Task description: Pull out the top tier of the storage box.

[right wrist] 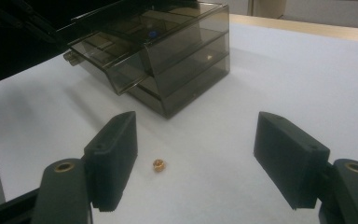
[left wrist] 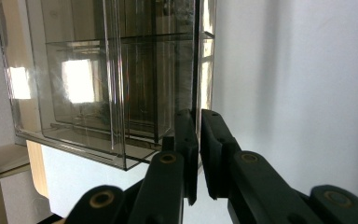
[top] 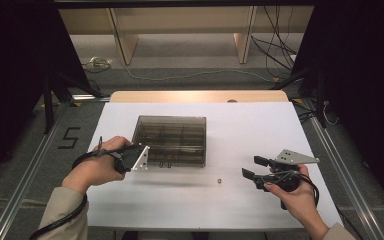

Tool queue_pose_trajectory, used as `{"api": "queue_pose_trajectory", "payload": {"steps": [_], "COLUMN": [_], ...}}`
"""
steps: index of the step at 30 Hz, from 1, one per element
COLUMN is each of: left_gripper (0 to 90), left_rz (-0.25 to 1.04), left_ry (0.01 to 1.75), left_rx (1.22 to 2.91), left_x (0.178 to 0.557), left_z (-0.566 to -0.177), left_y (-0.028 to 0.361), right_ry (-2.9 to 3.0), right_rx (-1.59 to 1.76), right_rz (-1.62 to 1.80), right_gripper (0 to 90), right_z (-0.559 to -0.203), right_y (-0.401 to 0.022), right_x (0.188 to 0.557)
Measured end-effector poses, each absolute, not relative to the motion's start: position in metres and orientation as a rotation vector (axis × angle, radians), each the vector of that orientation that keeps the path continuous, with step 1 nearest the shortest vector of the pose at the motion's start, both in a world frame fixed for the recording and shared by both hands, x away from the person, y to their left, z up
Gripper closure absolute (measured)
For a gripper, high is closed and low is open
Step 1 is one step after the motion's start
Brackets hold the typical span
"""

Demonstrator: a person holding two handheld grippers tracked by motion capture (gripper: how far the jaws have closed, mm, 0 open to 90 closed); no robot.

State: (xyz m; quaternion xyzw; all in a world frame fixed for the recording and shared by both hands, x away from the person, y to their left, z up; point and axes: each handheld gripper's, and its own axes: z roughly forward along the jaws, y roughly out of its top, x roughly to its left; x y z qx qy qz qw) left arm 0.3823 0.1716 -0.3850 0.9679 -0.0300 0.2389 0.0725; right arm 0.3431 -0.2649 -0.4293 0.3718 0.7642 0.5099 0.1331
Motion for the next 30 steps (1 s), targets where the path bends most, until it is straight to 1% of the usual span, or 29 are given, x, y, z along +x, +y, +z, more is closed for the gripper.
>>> {"api": "queue_pose_trajectory", "payload": {"steps": [30], "left_gripper": [85.1], "left_rz": [0.709], "left_ry": [-0.089], "left_rx": [2.9], "left_x": [0.3773], "left_z": [-0.3853], "left_y": [0.1731], "right_ry": [2.218], "right_rx": [1.082], "right_rz": [1.48], "right_gripper": [31.1], "right_z": [-0.4293], "right_y": [-0.2649], "right_x": [0.3429]}}
